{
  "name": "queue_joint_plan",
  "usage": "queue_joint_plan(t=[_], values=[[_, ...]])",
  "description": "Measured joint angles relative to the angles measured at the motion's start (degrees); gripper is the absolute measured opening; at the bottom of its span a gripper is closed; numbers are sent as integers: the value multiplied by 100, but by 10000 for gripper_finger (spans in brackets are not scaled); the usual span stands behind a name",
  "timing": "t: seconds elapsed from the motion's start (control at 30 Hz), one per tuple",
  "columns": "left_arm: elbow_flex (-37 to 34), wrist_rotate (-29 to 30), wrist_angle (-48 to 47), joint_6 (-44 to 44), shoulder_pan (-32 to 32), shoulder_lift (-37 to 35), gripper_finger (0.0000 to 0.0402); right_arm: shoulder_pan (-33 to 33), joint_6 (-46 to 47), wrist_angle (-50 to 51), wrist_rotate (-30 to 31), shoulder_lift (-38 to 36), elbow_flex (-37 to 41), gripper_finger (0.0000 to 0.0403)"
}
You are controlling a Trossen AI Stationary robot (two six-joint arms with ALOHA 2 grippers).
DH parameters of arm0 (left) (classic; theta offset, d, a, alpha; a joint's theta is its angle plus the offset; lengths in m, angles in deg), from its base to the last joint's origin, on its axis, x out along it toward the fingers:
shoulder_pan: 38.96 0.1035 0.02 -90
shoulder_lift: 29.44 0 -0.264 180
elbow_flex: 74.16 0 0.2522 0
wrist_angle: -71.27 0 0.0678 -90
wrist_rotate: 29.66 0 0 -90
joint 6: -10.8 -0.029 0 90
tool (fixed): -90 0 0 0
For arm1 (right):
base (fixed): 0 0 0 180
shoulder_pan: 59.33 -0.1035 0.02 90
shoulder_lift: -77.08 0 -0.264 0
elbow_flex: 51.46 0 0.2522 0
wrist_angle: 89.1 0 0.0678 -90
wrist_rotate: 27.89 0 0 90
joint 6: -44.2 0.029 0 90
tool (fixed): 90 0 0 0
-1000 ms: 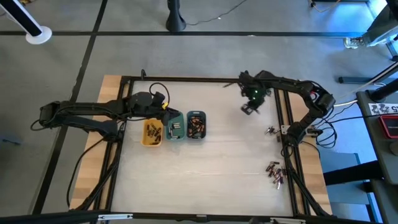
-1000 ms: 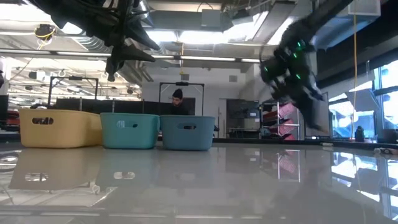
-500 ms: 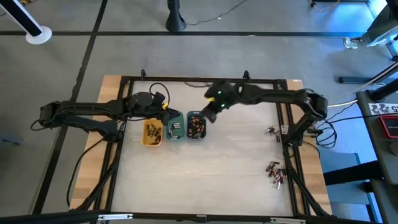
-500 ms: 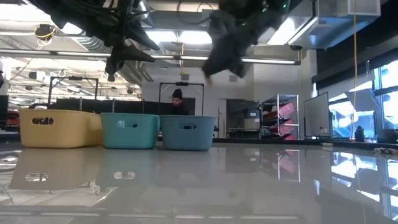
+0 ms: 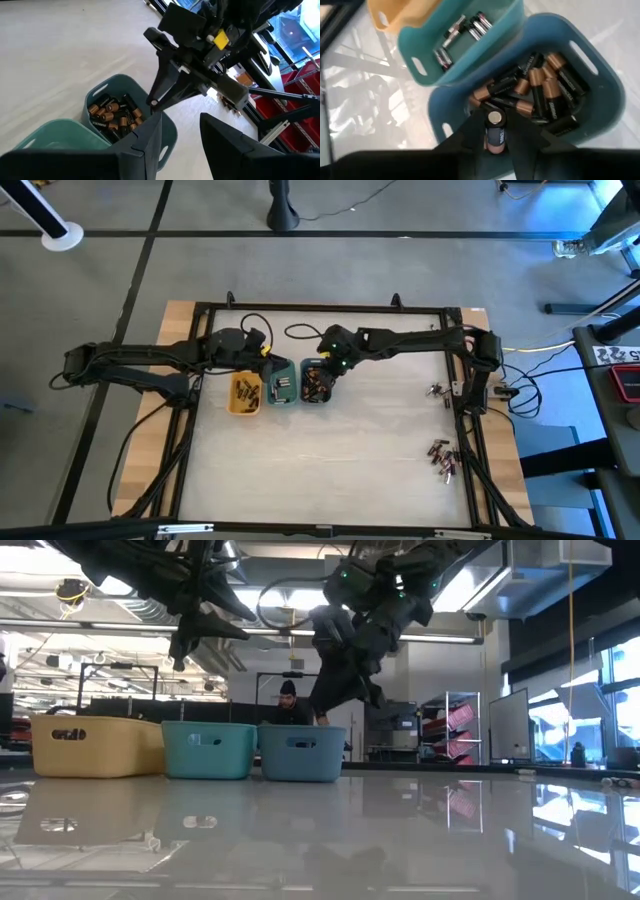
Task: Sort batteries
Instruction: Put the large black battery into the blue bin, then put the silver battery into the green bin
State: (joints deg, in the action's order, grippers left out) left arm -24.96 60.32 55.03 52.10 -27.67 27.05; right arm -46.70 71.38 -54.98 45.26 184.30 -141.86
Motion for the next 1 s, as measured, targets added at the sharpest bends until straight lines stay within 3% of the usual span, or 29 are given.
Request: queue_joint_plan(t=[0.27, 0.53, 0.77, 1.0], values=[[0, 1, -23, -105, -91, 0, 125, 0, 102, 83, 71, -2, 0, 118], [0, 2, -35, -125, -87, 0, 125, 24, -59, 179, 69, -2, -61, 122], [0, 2, -35, -126, -88, 0, 125, 26, -688, 1042, 226, -2, -766, 122], [0, 2, -35, -127, -79, 0, 125, 26, -1266, 1650, 918, -4, -1453, 122]])
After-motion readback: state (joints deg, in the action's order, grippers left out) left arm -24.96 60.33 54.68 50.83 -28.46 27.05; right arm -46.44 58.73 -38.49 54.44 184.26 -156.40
